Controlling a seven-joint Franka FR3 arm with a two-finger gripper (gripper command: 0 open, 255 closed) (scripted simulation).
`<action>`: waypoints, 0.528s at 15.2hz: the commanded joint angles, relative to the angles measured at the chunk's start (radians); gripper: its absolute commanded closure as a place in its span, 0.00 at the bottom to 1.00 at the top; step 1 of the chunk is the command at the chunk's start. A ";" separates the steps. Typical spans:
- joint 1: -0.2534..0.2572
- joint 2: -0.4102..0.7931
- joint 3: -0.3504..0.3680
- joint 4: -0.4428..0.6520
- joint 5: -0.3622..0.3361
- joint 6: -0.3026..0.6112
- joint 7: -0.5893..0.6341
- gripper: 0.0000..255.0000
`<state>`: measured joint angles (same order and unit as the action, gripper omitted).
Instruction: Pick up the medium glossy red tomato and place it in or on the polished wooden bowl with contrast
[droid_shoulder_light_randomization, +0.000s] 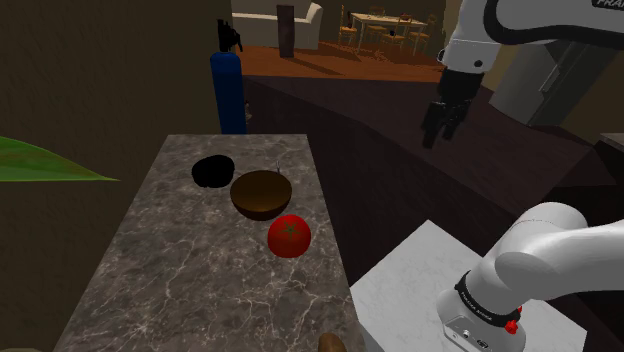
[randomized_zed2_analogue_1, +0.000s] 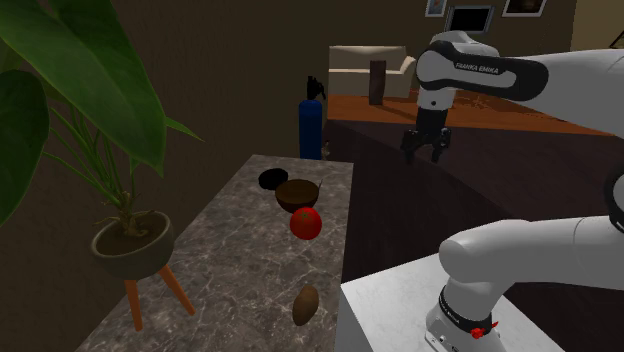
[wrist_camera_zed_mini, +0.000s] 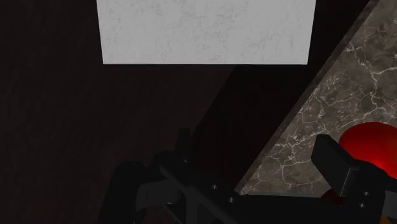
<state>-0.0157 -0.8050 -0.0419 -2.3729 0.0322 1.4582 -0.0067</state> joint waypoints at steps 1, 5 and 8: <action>0.000 0.000 0.000 0.000 0.000 0.000 0.000 0.00; 0.035 -0.018 0.095 -0.067 0.055 0.109 0.081 0.00; 0.061 -0.014 0.170 -0.105 0.092 0.195 0.141 0.00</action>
<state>0.0350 -0.8137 0.0997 -2.4598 0.1086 1.6228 0.1097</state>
